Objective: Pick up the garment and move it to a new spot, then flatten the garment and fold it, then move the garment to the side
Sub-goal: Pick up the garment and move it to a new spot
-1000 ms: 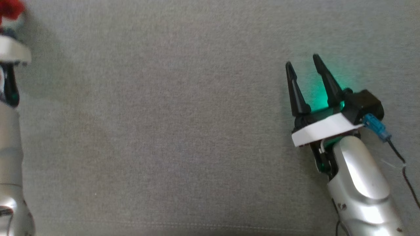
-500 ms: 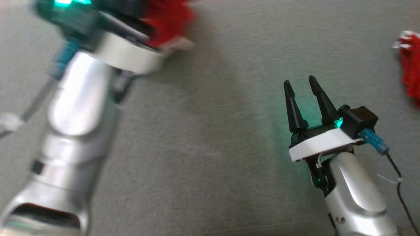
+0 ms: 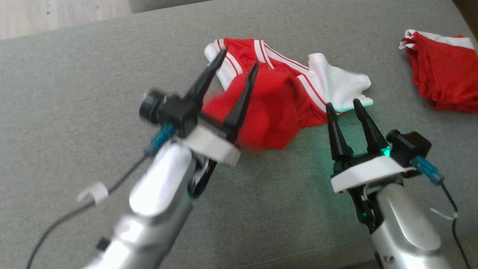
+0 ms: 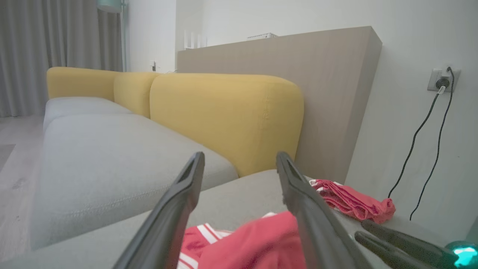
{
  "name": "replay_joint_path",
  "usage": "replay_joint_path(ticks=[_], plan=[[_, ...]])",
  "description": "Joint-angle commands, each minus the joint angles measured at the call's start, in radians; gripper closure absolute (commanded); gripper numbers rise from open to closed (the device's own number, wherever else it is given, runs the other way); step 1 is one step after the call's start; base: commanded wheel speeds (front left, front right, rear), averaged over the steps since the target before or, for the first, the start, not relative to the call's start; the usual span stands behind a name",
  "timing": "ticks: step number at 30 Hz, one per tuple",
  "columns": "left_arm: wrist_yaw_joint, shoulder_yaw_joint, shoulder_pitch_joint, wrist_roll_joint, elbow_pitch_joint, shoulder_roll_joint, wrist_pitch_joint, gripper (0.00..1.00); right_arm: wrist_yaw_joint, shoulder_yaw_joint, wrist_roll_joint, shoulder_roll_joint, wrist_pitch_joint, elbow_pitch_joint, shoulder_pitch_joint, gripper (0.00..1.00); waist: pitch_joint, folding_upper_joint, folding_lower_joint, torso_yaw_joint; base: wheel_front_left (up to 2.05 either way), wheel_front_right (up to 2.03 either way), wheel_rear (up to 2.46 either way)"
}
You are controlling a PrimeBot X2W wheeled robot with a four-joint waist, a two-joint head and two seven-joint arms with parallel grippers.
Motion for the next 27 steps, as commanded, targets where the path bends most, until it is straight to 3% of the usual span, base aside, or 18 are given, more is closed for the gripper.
replay_joint_path(ticks=[1, 11, 19, 27], plan=[[0.024, 0.040, 0.009, -0.002, -0.025, 0.014, -0.005, 0.00, 0.003, 0.006, 0.004, 0.014, -0.002, -0.025, 0.004, 0.00, -0.009, -0.0001, 0.0001, 0.010, 0.00, 0.00, 0.00], [0.102, 0.317, 0.299, 0.075, -0.081, 0.029, -0.005, 0.00, 0.003, -0.070, -0.011, 0.014, -0.002, -0.008, 0.049, 0.00, -0.077, -0.0001, 0.0001, 0.083, 0.00, 0.00, 0.00], [0.083, 0.515, 0.583, 0.150, -0.163, 0.019, -0.005, 0.00, 0.003, -0.096, -0.018, 0.014, -0.002, 0.012, 0.118, 0.00, -0.147, -0.0001, 0.0001, 0.113, 0.00, 0.00, 0.00], [0.079, 0.531, 0.707, 0.152, -0.196, 0.014, -0.005, 0.00, 0.003, -0.108, -0.021, 0.014, -0.002, 0.019, 0.155, 0.00, -0.163, -0.0001, 0.0001, 0.121, 0.00, 0.00, 0.00]])
